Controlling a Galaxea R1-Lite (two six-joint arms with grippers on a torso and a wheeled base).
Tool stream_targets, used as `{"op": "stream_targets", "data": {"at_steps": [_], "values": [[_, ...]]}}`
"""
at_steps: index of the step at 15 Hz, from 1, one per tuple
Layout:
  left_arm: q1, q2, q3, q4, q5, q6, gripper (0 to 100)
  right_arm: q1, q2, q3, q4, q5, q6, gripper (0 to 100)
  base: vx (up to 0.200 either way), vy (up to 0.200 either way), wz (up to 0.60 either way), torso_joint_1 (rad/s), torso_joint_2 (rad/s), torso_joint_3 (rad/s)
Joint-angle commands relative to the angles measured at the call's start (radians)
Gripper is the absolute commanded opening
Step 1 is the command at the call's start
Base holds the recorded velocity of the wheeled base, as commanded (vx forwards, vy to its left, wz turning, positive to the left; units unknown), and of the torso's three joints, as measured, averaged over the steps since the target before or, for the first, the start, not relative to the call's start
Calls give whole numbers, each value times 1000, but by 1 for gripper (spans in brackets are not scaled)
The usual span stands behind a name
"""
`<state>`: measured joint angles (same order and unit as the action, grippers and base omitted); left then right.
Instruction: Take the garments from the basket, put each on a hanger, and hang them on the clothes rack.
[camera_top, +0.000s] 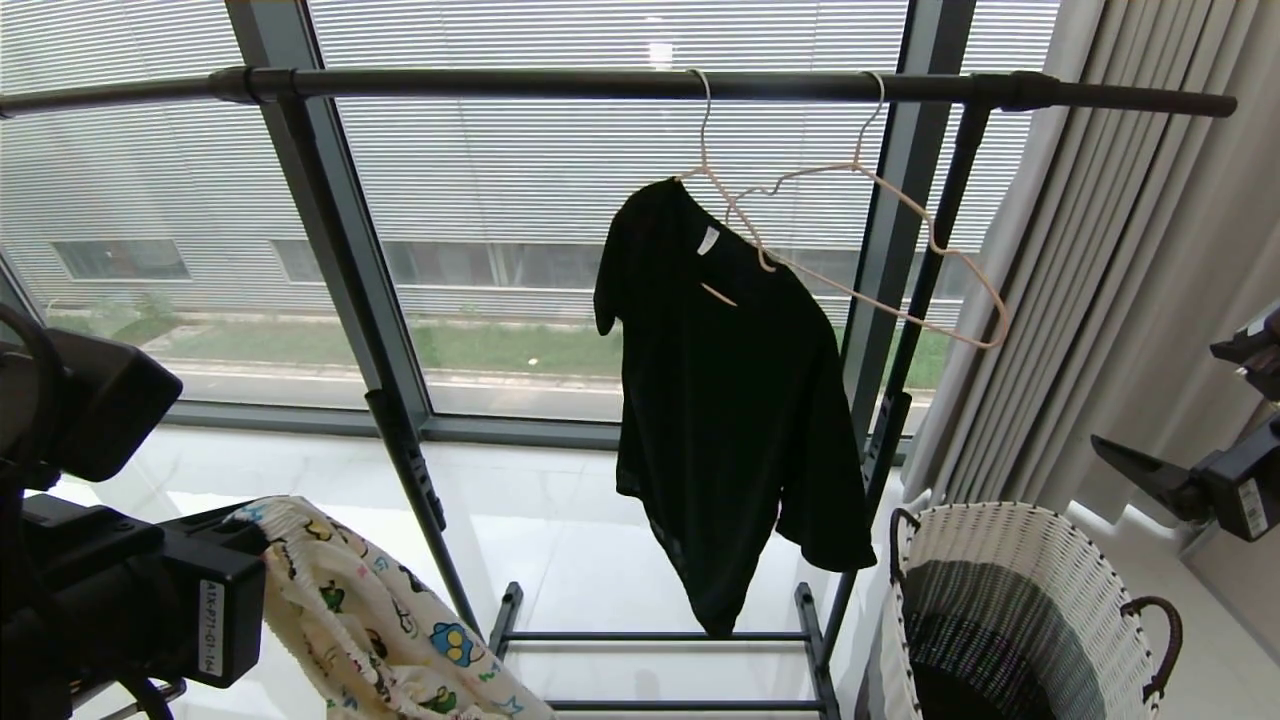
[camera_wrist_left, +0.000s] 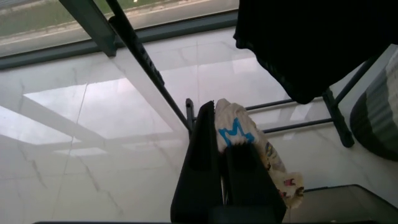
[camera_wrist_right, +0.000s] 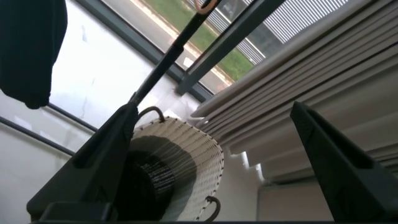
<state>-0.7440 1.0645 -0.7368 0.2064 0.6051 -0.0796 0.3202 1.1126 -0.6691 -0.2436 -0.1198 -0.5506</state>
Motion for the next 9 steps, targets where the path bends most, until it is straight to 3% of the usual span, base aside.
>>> {"op": "stream_targets", "data": {"at_steps": [1,7,9], "values": [[0,-1,-1,1,1,4,0,0,3,0,0,0,0,100,0,0,0,203,-486,-281],[0,-1,-1,1,1,14,0,0,4,0,0,3,11,100,0,0,0,216,-497,-280],[0,-1,0,1,1,14,0,0,24,0,0,19,101,100,0,0,0,195,-413,-230]]}}
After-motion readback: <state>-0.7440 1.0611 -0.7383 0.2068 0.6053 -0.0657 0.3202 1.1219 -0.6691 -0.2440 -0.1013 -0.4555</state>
